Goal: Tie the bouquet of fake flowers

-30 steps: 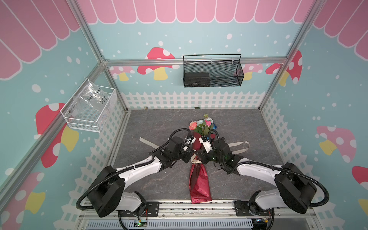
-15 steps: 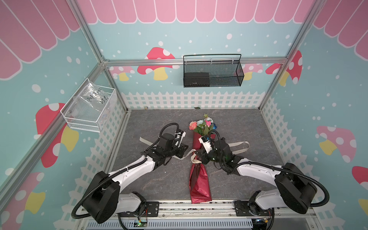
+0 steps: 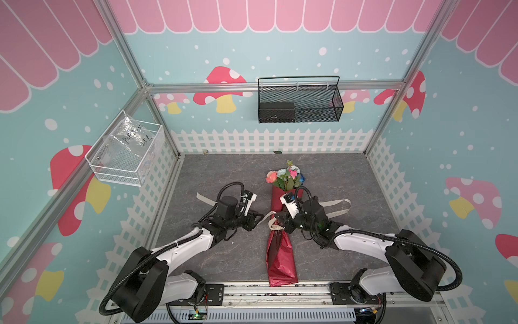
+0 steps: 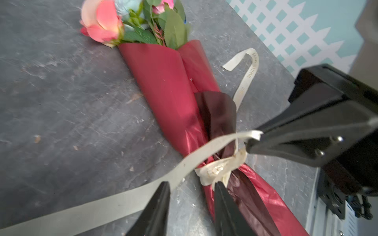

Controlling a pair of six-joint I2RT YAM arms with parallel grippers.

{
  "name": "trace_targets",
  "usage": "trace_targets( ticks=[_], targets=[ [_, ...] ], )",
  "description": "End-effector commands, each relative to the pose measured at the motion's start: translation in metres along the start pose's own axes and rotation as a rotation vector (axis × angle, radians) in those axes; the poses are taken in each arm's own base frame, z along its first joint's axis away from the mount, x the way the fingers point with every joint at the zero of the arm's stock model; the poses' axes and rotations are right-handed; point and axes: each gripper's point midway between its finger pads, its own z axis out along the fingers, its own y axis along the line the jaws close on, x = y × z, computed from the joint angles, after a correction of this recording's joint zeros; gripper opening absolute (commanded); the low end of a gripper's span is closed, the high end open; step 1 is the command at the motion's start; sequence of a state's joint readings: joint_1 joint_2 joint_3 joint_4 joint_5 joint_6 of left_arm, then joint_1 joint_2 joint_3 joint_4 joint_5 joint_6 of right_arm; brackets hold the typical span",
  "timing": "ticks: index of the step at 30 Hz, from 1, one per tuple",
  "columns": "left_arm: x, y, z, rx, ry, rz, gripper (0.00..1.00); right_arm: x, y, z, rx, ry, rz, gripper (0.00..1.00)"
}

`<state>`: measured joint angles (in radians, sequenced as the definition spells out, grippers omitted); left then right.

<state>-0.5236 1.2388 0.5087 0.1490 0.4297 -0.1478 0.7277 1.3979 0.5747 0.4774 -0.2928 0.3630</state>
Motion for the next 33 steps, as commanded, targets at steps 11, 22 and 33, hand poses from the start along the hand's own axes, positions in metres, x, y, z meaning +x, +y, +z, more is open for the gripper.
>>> trace_targets(
  ticks=[11,22,33],
  targets=[
    [-0.035,0.011,-0.005,-0.075,-0.233,0.299,0.43,-0.010,0.005,-0.007,-0.011,-0.057,-0.079,0.00],
    [-0.039,-0.004,0.010,0.043,-0.172,0.376,0.41,-0.012,0.006,-0.006,-0.013,-0.057,-0.080,0.00],
    [-0.033,-0.008,0.026,0.071,-0.096,0.429,0.40,-0.011,0.008,-0.004,-0.026,-0.049,-0.075,0.00]
  ],
)
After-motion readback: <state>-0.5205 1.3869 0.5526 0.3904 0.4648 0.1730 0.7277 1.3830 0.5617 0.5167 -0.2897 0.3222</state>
